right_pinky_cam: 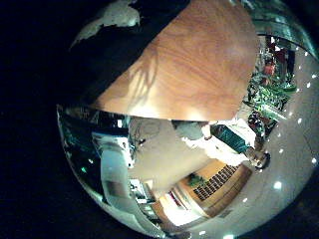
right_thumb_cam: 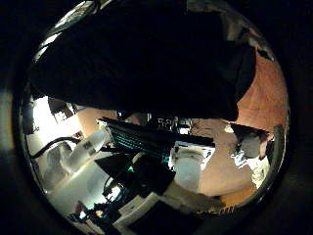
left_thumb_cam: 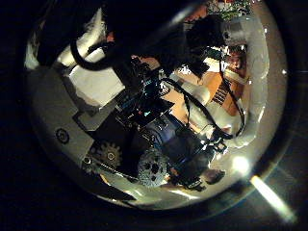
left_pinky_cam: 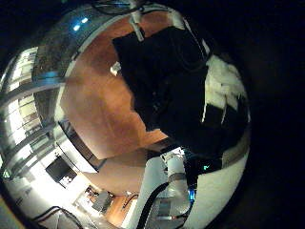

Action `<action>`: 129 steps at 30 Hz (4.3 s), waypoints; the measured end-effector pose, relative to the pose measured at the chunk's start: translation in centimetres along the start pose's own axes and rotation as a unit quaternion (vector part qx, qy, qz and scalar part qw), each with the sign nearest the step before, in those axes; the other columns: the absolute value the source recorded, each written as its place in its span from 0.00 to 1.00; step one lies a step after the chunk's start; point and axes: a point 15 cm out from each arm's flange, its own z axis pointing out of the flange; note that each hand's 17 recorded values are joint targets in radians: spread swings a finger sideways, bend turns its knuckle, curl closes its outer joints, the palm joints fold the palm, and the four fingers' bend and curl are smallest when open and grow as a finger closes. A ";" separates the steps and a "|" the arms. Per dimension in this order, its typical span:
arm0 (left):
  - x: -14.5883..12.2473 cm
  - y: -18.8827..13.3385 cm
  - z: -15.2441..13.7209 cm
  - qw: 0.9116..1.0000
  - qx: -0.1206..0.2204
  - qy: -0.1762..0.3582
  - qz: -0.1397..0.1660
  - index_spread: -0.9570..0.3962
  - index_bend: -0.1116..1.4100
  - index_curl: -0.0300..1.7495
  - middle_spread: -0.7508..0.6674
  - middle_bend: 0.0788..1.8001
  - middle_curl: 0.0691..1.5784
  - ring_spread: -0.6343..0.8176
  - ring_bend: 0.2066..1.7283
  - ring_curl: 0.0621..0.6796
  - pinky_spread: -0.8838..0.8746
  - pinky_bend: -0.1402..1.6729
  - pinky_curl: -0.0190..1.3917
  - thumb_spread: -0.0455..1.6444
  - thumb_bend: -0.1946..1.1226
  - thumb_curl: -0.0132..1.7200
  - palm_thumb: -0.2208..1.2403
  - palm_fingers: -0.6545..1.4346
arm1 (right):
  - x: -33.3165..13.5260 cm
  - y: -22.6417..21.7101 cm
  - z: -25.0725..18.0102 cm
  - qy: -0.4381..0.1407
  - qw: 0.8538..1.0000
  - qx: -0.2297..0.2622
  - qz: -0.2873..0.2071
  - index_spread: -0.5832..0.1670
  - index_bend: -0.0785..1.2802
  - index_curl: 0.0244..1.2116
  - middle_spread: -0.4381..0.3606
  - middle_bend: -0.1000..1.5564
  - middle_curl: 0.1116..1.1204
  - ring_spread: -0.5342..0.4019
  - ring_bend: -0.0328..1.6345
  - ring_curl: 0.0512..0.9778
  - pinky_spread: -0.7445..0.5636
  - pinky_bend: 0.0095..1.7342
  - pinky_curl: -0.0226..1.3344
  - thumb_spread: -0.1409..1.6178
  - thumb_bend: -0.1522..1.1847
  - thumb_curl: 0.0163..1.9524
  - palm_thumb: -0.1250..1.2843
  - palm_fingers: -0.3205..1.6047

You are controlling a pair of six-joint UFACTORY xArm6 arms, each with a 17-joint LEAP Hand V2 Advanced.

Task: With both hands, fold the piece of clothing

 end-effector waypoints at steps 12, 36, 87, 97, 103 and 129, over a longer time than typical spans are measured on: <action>-0.6 0.6 -0.3 1.000 -0.001 0.009 0.001 0.23 0.24 0.87 0.06 0.46 0.70 0.14 0.79 0.76 0.19 0.77 0.51 0.67 0.14 0.40 0.68 0.84 | 0.3 -3.7 -0.6 0.023 0.998 0.060 0.022 0.19 0.51 0.67 0.25 0.62 0.69 0.31 0.74 0.57 0.36 0.69 0.42 0.69 0.21 0.23 0.71 0.80; -1.1 7.5 1.0 0.999 -0.031 0.017 0.009 0.26 0.23 0.88 0.06 0.46 0.70 0.14 0.79 0.76 0.19 0.77 0.51 0.67 0.14 0.40 0.68 0.84 | 3.0 5.1 -12.1 0.021 0.993 0.114 0.021 0.22 0.68 0.87 0.30 0.76 0.82 0.33 0.83 0.72 0.41 0.76 0.58 0.78 0.14 0.30 0.76 0.71; -17.8 -13.6 1.7 0.978 0.121 -0.085 -0.147 0.61 0.17 0.46 0.66 0.05 0.36 0.51 0.45 0.45 0.54 0.42 0.42 0.66 0.13 0.21 0.34 0.28 | 13.0 -16.8 -18.7 0.025 0.989 0.134 0.050 0.18 0.22 0.50 0.36 0.37 0.47 0.40 0.57 0.46 0.62 0.44 0.44 0.83 0.10 0.20 0.52 0.21; -11.7 -8.4 5.9 0.990 0.083 -0.029 -0.110 0.68 0.18 0.34 0.72 0.05 0.27 0.58 0.41 0.38 0.63 0.37 0.36 0.66 0.13 0.19 0.33 0.31 | 10.1 -7.9 -9.6 0.007 0.999 0.040 -0.003 0.24 0.19 0.42 0.40 0.33 0.39 0.46 0.48 0.38 0.71 0.34 0.36 0.79 0.09 0.18 0.47 0.22; -10.0 -6.6 8.3 0.990 0.091 -0.026 -0.101 0.69 0.19 0.30 0.72 0.06 0.23 0.59 0.39 0.35 0.65 0.36 0.34 0.66 0.13 0.19 0.34 0.32 | 9.4 -7.1 -5.6 0.003 1.000 0.007 -0.019 0.27 0.19 0.37 0.43 0.29 0.34 0.50 0.43 0.33 0.74 0.30 0.32 0.75 0.09 0.17 0.43 0.22; -8.5 -3.5 12.2 0.993 0.067 -0.021 -0.091 0.70 0.19 0.24 0.71 0.06 0.17 0.60 0.35 0.30 0.66 0.34 0.29 0.67 0.13 0.18 0.36 0.36 | 11.8 -9.1 0.2 0.077 0.996 -0.052 -0.015 0.17 0.36 0.45 0.23 0.51 0.50 0.30 0.63 0.46 0.34 0.55 0.38 0.66 0.12 0.22 0.70 0.84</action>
